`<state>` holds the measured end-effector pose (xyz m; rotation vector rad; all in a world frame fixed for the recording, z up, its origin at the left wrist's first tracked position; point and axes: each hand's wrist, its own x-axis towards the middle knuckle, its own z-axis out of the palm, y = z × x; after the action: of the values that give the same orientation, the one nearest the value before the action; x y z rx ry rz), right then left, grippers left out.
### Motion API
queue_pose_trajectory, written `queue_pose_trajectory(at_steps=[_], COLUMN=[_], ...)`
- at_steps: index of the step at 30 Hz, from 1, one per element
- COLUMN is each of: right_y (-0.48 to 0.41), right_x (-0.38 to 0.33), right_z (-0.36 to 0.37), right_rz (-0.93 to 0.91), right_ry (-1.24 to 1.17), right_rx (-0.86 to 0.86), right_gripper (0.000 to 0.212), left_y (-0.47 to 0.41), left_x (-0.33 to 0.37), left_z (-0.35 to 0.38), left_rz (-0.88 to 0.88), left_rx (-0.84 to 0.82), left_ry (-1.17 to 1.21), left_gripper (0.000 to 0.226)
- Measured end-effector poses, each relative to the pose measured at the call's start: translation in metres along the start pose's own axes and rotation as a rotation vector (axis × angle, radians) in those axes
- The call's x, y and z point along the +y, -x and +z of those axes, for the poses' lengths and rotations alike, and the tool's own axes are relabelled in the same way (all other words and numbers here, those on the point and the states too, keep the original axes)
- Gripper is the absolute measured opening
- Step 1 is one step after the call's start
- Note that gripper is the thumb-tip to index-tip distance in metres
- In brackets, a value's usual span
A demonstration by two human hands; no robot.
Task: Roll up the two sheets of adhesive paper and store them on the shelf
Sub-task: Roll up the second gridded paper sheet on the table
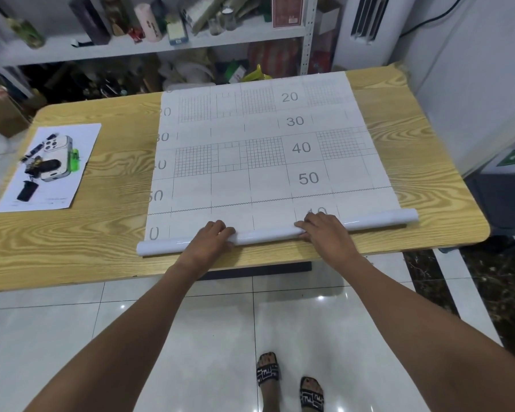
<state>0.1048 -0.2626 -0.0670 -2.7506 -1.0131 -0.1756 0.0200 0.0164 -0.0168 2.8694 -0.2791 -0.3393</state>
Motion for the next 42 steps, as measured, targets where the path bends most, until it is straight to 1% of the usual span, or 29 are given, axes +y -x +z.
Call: queue_pose_trajectory(at_steps=[4, 8, 10, 11, 13, 17, 18, 20, 21, 23, 25, 27, 30, 32, 34, 38, 42], right_y=[0.003, 0.000, -0.002, -0.003, -0.004, -0.002, 0.000, 0.002, 0.003, 0.002, -0.002, -0.006, -0.011, -0.012, -0.013, -0.018, -0.020], right_x=[-0.003, -0.004, -0.003, -0.002, -0.001, -0.004, -0.006, -0.013, -0.017, -0.023, -0.027, -0.027, -0.026, -0.024, -0.023, -0.021, -0.019], right_z=[-0.002, -0.005, -0.006, -0.007, -0.007, -0.003, -0.003, -0.006, -0.009, -0.012, -0.013, -0.014, -0.015, -0.015, -0.015, -0.018, -0.018], right_rz=[0.060, 0.062, 0.037, 0.020, -0.003, 0.002, 0.018, 0.067, 0.093, 0.125, 0.156, 0.194, 0.217, 0.211, 0.218, 0.214, 0.203], right_ry=[0.022, 0.062, 0.076, 0.078, 0.066, 0.094, 0.108, 0.128, 0.121, 0.119, 0.091, 0.007, -0.092, -0.123, -0.139, -0.119, -0.084], right_rx=[-0.093, -0.120, -0.126, -0.120, -0.079, -0.021, -0.027, -0.083, -0.103, -0.125, -0.136, -0.146, -0.140, -0.115, -0.136, -0.191, -0.217], right_gripper=[0.058, 0.055, 0.054, 0.050, 0.035, 0.013, 0.015, 0.041, 0.050, 0.056, 0.057, 0.055, 0.046, 0.043, 0.043, 0.042, 0.042], left_y=[-0.005, -0.008, -0.011, -0.012, -0.013, -0.015, -0.015, -0.015, -0.015, -0.015, -0.016, -0.019, -0.022, -0.023, -0.022, -0.022, -0.025], left_x=[-0.006, -0.005, -0.005, -0.005, -0.005, -0.012, -0.011, -0.010, -0.009, -0.009, -0.009, -0.011, -0.013, -0.013, -0.012, -0.016, -0.019], left_z=[-0.001, 0.000, 0.000, -0.001, -0.002, -0.001, -0.001, -0.002, -0.003, -0.005, -0.008, -0.009, -0.010, -0.010, -0.009, -0.001, 0.001], left_rz=[0.041, 0.014, -0.022, -0.027, -0.027, -0.029, -0.031, -0.038, -0.053, -0.075, -0.074, -0.076, -0.127, -0.126, -0.109, -0.109, -0.108], left_rx=[0.014, -0.025, -0.040, -0.045, -0.050, -0.078, -0.086, -0.100, -0.103, -0.104, -0.124, -0.126, -0.047, -0.044, -0.090, -0.085, -0.077], left_ry=[-0.109, -0.122, -0.111, -0.106, -0.077, -0.030, -0.024, -0.010, 0.002, 0.024, 0.025, 0.061, 0.178, 0.170, 0.111, 0.098, 0.099], left_gripper=[0.038, 0.049, 0.044, 0.042, 0.040, 0.036, 0.036, 0.036, 0.037, 0.038, 0.039, 0.037, 0.035, 0.034, 0.035, 0.053, 0.041])
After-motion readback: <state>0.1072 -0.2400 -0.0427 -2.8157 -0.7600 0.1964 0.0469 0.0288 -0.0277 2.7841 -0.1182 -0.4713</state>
